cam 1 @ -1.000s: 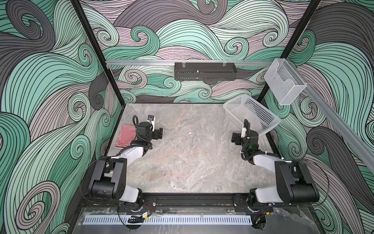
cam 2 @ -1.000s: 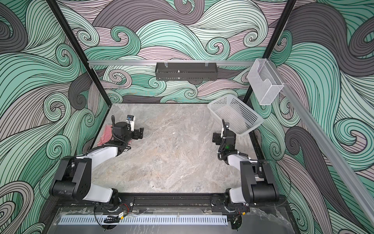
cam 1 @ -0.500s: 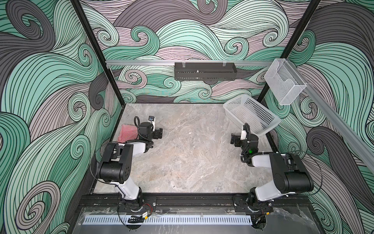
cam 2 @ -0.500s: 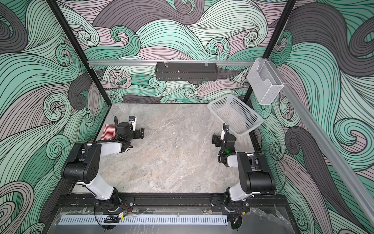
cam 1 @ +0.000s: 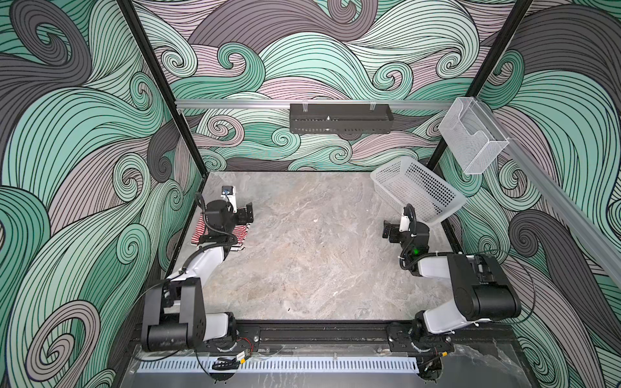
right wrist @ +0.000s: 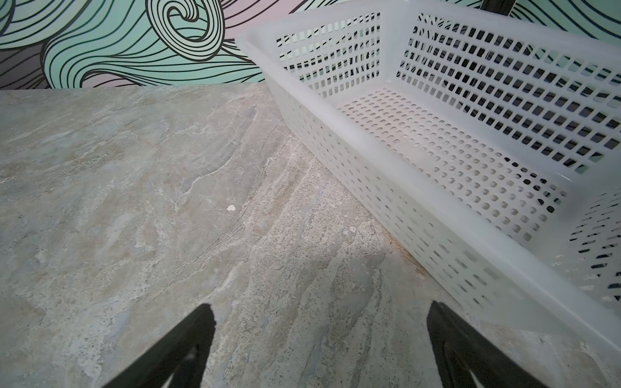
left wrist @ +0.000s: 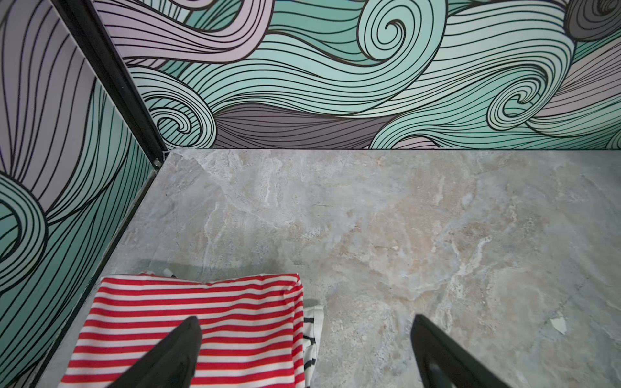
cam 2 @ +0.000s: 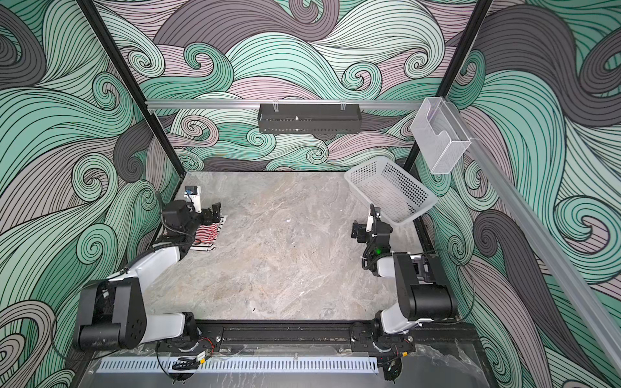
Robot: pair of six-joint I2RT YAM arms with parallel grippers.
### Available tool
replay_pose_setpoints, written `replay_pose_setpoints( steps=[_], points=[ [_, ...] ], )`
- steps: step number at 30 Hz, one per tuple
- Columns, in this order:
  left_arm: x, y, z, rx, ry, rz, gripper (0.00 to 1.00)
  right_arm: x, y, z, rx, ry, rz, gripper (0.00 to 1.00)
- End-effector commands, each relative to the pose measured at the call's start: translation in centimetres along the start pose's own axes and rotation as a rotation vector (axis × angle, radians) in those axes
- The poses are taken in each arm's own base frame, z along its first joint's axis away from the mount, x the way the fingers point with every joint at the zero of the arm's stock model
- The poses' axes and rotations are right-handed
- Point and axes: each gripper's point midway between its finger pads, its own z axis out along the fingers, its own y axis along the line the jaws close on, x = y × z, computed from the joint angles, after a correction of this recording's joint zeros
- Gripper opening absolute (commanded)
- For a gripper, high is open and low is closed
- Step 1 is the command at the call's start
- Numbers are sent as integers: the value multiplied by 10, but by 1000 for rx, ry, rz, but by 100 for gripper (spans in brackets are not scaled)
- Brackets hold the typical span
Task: Fold and stack tank tops
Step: Reset both arms
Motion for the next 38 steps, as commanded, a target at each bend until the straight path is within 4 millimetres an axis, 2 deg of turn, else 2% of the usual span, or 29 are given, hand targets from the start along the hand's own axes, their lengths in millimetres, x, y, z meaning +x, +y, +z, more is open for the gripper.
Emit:
replay_pose_setpoints(
  steps=[1,3,5,8,11,13,38],
  points=[
    [49,1,9,3,30,-12,99,-9,-1,0,-2,-32,-17,99],
    [72,1,20,3,46,-8,99,-10,-1,0,-2,-34,-18,99],
    [70,-2,23,26,-7,16,99,-10,-1,0,-2,-35,-18,99],
    [72,-1,21,18,67,-6,99,-10,-1,0,0,-34,-17,99],
    [70,1,22,9,25,1,99,-9,-1,0,0,-32,-18,99],
    [72,1,22,7,65,-14,99,-10,-1,0,-1,-33,-18,99],
    [71,2,22,4,56,-13,99,-10,0,-1,-1,-36,-22,99]
  ],
)
